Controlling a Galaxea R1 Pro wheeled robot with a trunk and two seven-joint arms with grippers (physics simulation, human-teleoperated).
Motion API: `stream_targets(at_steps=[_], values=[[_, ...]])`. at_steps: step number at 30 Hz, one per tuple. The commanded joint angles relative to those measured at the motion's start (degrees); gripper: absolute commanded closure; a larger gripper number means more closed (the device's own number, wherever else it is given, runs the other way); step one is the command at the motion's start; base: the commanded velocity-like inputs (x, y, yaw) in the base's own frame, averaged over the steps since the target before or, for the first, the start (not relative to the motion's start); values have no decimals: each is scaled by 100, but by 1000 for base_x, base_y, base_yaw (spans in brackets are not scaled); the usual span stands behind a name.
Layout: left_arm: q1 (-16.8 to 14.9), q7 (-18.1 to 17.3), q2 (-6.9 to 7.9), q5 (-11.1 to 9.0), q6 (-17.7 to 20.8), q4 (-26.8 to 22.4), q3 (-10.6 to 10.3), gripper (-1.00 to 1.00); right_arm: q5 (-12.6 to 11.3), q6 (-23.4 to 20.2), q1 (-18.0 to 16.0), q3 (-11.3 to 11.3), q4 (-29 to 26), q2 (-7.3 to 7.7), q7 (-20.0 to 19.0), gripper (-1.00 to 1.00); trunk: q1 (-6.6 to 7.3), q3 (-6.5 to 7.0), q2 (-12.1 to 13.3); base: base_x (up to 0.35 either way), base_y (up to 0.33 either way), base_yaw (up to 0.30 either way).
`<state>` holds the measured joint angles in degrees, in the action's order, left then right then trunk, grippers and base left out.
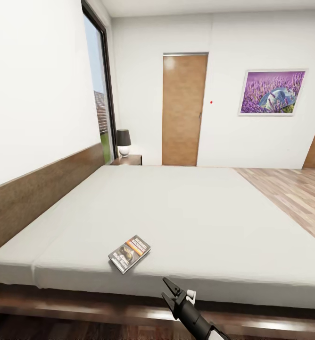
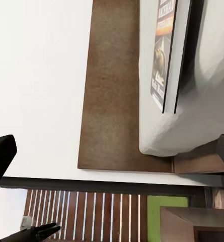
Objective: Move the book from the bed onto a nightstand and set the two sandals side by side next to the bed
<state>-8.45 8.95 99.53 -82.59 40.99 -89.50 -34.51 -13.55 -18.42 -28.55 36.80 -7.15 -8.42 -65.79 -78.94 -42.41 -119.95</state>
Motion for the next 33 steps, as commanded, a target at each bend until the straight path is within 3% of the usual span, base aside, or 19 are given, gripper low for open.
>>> stream_targets(at_steps=[1, 5, 10, 17, 30, 33], values=[[-25, 49, -1, -58, 110, -10, 67, -100, -51, -57, -1, -24, -5, -1, -4, -100, 1, -6, -2, 0, 0, 0], [-25, 47, -8, -41, 393, -11, 388, -100, -51, -57, -1, -24, -5, -1, -4, -100, 1, -6, -2, 0, 0, 0], [-25, 46, -9, -33, 584, -10, 561, -100, -51, -57, -1, -24, -5, -1, -10, -100, 1, -6, -2, 0, 0, 0], [-25, 46, 7, -30, 659, -7, 625, -100, -51, -56, -1, -24, -5, -1, -12, -100, -153, -132, -283, 0, 0, 0], [-25, 46, 29, -29, 689, -6, 697, -100, -51, -56, -1, -24, -5, -1, -13, -100, -153, -132, -283, 0, 0, 0], [-25, 46, 30, -29, 690, -6, 703, -100, -51, -57, -1, -24, -5, -1, -15, -100, -219, -186, -404, 0, 0, 0]])
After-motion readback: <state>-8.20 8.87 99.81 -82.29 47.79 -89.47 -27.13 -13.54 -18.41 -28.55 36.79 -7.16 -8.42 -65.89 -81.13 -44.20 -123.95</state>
